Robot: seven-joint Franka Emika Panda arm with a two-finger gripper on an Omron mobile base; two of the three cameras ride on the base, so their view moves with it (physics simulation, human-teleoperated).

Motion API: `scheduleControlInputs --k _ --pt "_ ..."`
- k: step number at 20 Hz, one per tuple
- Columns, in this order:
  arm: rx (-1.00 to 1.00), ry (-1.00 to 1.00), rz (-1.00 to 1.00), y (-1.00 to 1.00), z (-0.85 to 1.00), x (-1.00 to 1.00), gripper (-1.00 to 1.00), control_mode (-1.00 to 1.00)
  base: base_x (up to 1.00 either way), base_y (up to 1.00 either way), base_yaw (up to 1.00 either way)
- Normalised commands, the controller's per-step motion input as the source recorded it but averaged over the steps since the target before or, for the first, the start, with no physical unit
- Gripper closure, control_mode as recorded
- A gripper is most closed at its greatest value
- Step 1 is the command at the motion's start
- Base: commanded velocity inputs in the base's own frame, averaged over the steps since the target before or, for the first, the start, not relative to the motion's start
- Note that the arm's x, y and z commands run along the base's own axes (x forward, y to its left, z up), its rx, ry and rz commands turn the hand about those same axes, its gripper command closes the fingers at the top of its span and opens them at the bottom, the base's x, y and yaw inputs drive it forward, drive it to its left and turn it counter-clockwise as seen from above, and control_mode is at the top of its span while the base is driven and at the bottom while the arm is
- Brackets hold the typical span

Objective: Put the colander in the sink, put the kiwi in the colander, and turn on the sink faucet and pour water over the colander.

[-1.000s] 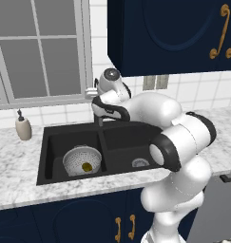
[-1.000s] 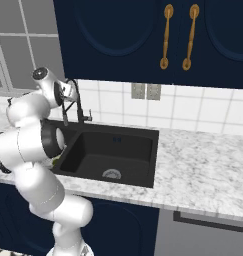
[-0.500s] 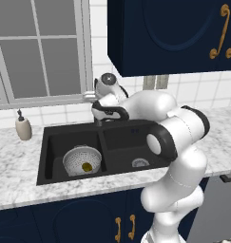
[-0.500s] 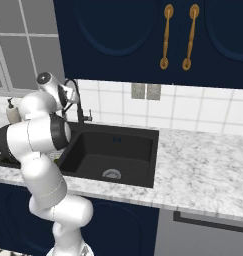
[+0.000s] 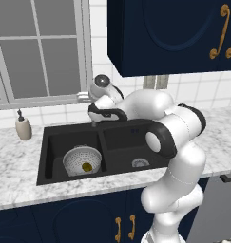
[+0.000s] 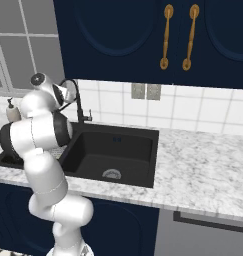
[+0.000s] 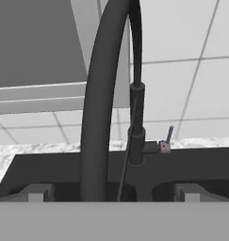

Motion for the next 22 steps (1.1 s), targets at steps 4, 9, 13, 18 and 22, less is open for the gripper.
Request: scheduleControlInputs --k 4,9,13,18,22 --pt "0.00 0.00 0.00 0.12 -0.13 0.21 -1.00 -1.00 0.00 0.00 0.00" --pt "0.00 0.00 0.00 0.11 -0.09 0.19 -1.00 -1.00 0.00 0.00 0.00" --pt "0.00 0.00 0.00 0.07 -0.06 0.15 -1.00 -1.00 0.00 0.00 0.00" --pt "0.00 0.00 0.00 0.05 -0.06 0.12 -1.00 -1.00 0.00 0.00 0.00" --pt "0.00 0.00 0.00 0.01 -0.01 0.03 -1.00 -1.00 0.00 0.00 0.00"
